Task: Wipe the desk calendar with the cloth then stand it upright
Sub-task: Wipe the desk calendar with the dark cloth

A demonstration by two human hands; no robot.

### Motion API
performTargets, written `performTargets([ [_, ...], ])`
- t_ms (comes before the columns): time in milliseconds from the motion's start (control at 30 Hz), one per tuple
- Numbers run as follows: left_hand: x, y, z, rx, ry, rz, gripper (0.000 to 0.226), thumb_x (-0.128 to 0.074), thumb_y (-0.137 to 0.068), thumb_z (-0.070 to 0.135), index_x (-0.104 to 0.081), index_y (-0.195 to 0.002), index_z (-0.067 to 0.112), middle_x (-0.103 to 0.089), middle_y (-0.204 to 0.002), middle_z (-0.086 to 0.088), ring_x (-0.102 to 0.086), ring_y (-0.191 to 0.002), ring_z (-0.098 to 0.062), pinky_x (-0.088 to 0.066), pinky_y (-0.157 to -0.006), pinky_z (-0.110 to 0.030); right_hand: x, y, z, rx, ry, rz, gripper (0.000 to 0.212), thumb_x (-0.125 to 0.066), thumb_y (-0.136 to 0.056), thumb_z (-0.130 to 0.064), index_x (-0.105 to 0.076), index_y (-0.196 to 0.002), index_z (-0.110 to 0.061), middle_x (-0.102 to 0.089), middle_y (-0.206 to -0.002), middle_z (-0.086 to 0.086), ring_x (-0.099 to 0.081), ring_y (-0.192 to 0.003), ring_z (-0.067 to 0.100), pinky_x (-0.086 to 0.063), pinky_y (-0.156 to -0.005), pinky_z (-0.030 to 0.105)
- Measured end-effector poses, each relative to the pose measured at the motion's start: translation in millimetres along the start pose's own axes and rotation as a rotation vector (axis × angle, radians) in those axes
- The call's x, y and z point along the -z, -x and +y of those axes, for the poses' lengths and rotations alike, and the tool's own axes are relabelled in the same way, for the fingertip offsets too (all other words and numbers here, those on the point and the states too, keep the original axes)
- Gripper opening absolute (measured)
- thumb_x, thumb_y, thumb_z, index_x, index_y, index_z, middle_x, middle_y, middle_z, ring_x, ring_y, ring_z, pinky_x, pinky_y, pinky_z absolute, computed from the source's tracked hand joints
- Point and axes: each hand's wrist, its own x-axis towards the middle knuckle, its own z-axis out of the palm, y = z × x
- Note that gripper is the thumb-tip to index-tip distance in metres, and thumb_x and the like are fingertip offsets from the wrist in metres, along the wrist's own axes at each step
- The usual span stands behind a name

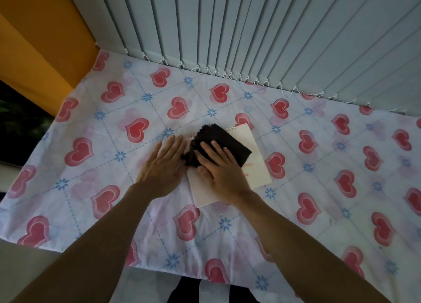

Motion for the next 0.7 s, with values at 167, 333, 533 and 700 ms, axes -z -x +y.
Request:
performTargets([
  [167,-1,-2,-5,-0.001,0.078,-0.027,0.071,-0.031,-0.096,0.047,0.001,-0.150,0.016,0.007,-0.157,0.003,0.013,-0.144,-0.012,0.005,-0.118,-0.037,13,7,33,-0.299,0.048,0.021,0.054,-0.021,-0.104,-0.045,-0.025,-0.155,-0.026,-0.016,-0.165,0.002,-0.006,-0.153,0.026,-0.010,-0.122,0.050],
  [333,-1,-3,-9,-0.017,0.106,-0.066,0.079,-0.031,-0.092,0.058,0.006,-0.150,0.019,0.014,-0.155,0.007,0.019,-0.142,-0.009,0.007,-0.117,-0.035,1,-8,-12,-0.261,0.042,0.009,0.053,-0.026,-0.104,-0.045,-0.028,-0.154,-0.026,-0.020,-0.165,0.004,-0.009,-0.152,0.031,-0.007,-0.122,0.051],
  [533,-1,-6,-14,-0.012,0.109,-0.096,0.086,-0.028,-0.086,0.068,0.015,-0.146,0.025,0.014,-0.156,0.007,0.020,-0.142,-0.008,0.007,-0.117,-0.034,-8,-4,-36,-0.065,0.018,-0.026,0.051,-0.030,-0.103,-0.042,-0.035,-0.152,-0.026,-0.026,-0.163,0.002,-0.012,-0.152,0.031,-0.011,-0.121,0.053],
  [700,1,-5,-17,-0.049,0.078,-0.095,0.092,-0.021,-0.081,0.078,0.011,-0.148,0.023,0.014,-0.155,0.006,0.019,-0.142,-0.011,0.008,-0.116,-0.034,4,18,-4,0.096,0.020,-0.054,0.048,-0.027,-0.103,-0.041,-0.039,-0.149,-0.032,-0.030,-0.161,-0.003,-0.016,-0.151,0.023,-0.013,-0.122,0.046],
])
